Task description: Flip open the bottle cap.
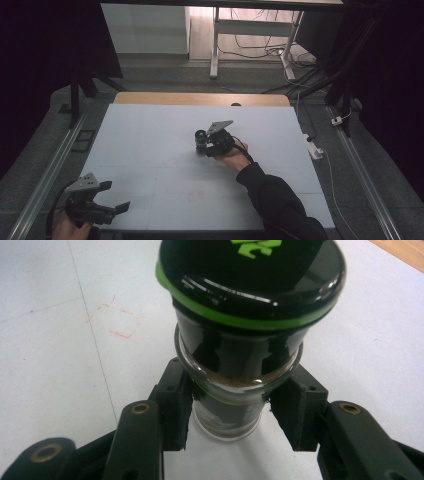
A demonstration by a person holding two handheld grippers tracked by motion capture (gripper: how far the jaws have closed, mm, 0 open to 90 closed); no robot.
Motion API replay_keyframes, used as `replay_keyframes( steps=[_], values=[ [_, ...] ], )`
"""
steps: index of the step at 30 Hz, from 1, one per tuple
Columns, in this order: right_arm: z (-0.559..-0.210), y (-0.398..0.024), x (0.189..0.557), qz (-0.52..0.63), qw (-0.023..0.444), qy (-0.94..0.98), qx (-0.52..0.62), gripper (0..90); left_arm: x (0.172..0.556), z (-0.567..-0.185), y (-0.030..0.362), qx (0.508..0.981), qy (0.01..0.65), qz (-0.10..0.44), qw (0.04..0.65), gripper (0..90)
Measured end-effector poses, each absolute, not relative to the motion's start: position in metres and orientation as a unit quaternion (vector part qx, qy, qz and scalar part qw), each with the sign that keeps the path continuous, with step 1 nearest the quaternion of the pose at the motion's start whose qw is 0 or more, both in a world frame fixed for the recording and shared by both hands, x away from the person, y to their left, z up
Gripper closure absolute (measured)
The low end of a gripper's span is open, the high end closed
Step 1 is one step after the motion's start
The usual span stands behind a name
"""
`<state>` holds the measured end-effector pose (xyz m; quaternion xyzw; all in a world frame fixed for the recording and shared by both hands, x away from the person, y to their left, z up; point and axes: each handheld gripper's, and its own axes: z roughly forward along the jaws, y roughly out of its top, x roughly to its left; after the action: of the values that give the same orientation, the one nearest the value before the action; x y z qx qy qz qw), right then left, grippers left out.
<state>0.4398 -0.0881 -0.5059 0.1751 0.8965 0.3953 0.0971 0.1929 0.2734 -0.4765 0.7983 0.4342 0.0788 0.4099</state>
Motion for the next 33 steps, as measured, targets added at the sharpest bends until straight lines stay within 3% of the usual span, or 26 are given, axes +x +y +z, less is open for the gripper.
replay_keyframes(
  steps=[16,33],
  values=[
    [-0.506,-0.088,0.440,0.396,0.097,0.897,0.173,53.3,0.224,-0.473,0.249,0.796,0.397,0.094,0.447,0.0],
    [-0.506,-0.088,0.441,0.394,0.097,0.898,0.172,53.3,0.267,-0.467,0.207,0.822,0.360,0.099,0.430,0.0]
  ],
)
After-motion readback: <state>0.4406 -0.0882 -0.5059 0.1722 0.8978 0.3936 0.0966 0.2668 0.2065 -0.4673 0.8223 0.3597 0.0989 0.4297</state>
